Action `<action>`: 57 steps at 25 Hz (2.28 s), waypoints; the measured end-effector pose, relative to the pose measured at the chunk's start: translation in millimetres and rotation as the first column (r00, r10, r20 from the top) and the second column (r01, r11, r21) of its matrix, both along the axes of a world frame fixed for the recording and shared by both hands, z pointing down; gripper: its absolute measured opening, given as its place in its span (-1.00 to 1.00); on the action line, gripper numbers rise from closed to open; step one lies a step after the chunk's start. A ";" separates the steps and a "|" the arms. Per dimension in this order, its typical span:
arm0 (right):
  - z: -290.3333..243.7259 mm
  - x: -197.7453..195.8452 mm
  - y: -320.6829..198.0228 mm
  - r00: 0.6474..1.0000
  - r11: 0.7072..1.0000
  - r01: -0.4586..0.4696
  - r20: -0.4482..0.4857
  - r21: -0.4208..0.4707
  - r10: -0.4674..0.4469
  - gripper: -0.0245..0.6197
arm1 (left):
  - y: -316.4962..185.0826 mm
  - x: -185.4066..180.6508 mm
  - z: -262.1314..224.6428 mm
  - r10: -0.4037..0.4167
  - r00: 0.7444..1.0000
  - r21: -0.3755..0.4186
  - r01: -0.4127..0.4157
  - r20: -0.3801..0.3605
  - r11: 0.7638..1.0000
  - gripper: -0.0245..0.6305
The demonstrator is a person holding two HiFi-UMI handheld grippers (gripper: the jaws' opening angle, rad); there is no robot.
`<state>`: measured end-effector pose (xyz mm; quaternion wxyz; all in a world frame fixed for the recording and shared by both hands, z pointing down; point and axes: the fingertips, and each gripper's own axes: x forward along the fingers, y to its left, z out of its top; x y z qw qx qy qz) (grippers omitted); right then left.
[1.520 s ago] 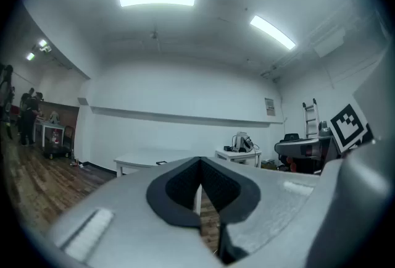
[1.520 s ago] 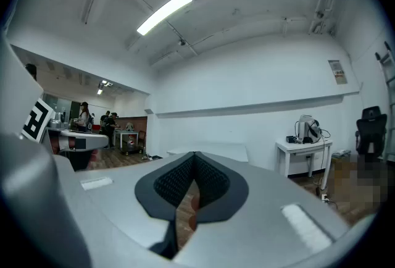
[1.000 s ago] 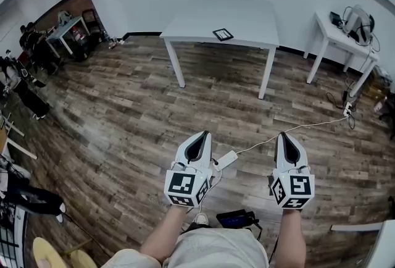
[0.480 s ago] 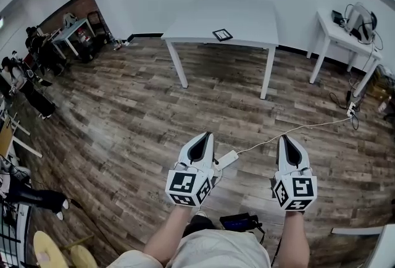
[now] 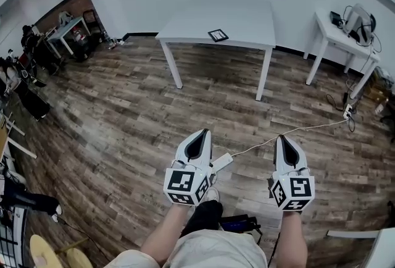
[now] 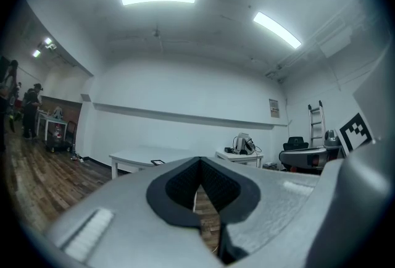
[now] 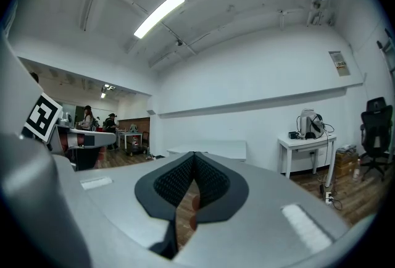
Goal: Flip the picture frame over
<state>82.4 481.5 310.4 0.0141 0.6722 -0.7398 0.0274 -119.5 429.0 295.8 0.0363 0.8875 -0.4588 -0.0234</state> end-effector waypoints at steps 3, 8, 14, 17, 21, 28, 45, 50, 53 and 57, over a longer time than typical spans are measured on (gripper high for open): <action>3.3 4.0 -22.9 1.000 1.000 -0.004 -0.011 -0.006 0.004 -0.85 | -24.0 5.9 2.1 0.008 1.000 0.004 -0.008 -0.006 1.000 -0.92; 1.0 2.8 -78.2 1.000 1.000 -0.004 -0.019 -0.013 0.004 -0.85 | -79.1 8.5 2.6 0.014 1.000 0.004 -0.014 -0.006 1.000 -0.92; -0.7 -10.5 -151.4 0.999 1.000 -0.005 -0.033 -0.025 0.004 -0.85 | -150.7 -0.3 3.9 0.021 1.000 0.001 -0.021 -0.003 1.000 -0.92; -3.8 -19.6 -186.8 0.999 1.000 -0.007 -0.049 -0.026 0.006 -0.85 | -186.3 -6.5 2.5 0.028 1.000 0.002 -0.028 -0.010 1.000 -0.92; -7.1 -26.9 -222.3 0.998 1.000 -0.007 -0.057 -0.024 0.006 -0.85 | -223.3 -10.5 0.1 0.033 0.999 0.004 -0.033 -0.019 0.999 -0.92; -1.0 -29.6 -263.6 0.999 1.000 0.003 -0.036 -0.026 -0.004 -0.85 | -263.8 -8.9 0.7 0.032 0.999 0.000 -0.032 -0.008 0.999 -0.92; 12.6 53.8 -416.2 0.994 0.994 0.093 -0.048 -0.047 -0.096 -0.85 | -403.9 80.6 14.4 -0.039 0.999 -0.039 0.039 0.012 0.998 -0.92; 9.6 92.9 -463.9 0.992 0.993 0.114 -0.042 -0.043 -0.116 -0.85 | -447.2 120.3 11.6 -0.059 0.998 -0.036 0.060 0.037 0.998 -0.92; 8.4 113.5 -486.4 0.991 0.991 0.126 -0.035 -0.038 -0.127 -0.85 | -467.1 140.5 12.6 -0.075 0.996 -0.042 0.077 0.043 0.996 -0.92; 13.1 133.4 -504.3 0.991 0.990 0.133 -0.031 -0.042 -0.134 -0.85 | -483.1 156.6 14.6 -0.097 0.994 -0.049 0.099 0.039 0.994 -0.92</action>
